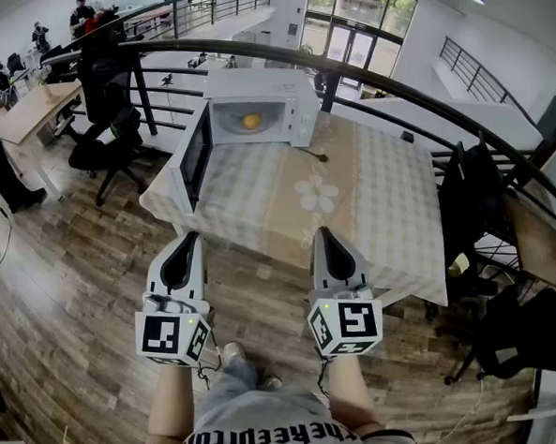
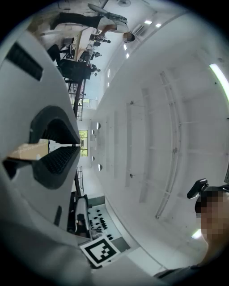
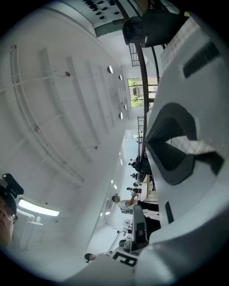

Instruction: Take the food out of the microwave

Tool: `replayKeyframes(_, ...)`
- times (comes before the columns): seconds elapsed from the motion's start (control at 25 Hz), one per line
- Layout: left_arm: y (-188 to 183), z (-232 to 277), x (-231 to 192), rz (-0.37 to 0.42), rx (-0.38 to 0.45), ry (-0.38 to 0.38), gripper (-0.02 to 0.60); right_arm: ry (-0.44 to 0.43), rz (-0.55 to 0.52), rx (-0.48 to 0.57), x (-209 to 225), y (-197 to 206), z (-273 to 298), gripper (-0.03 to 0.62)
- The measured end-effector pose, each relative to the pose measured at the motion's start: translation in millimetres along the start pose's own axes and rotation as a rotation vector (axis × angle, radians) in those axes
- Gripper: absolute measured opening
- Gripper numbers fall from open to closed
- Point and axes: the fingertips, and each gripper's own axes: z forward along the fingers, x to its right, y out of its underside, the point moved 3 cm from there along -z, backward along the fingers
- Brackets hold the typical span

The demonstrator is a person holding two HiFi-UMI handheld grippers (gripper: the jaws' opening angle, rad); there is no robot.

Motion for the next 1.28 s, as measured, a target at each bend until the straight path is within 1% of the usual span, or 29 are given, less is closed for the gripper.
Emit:
replayKeyframes(0.12,-9,-2,-2,-0.007,-0.015,-0.019,0.018,-0.001,-0.001,0.005,-3,-1,0,0.006)
replayKeyframes(0.28,-11,0,-6,-0.009,-0.016,-0.029,0.018,-0.006,-0.002,0.007,-5,-5,4,0.006)
replayKeyframes(0.6,-4,13,-19,-0.002,0.0,-0.019,0.018,0.002,0.002,0.008,-6,0,22,0.006)
replayKeyframes(0.76,-6,26,-28,-0.009,-0.009,-0.018,0.018,0.017,0.018,0.028,-4,0,36,0.006)
replayKeyframes(0.88,2,37,-37,-0.003,0.005,-0.002,0.018,0.019,0.036,0.033,-3,2,50,0.006)
replayKeyframes(1.0,3,52,-47,-0.012,-0.004,-0.002,0.018,0.018,0.037,0.026,-4,5,67,0.006)
replayKeyframes(1.28,14,90,-72,-0.012,0.005,0.027,0.018,0.035,0.041,0.035,-3,11,108,0.006)
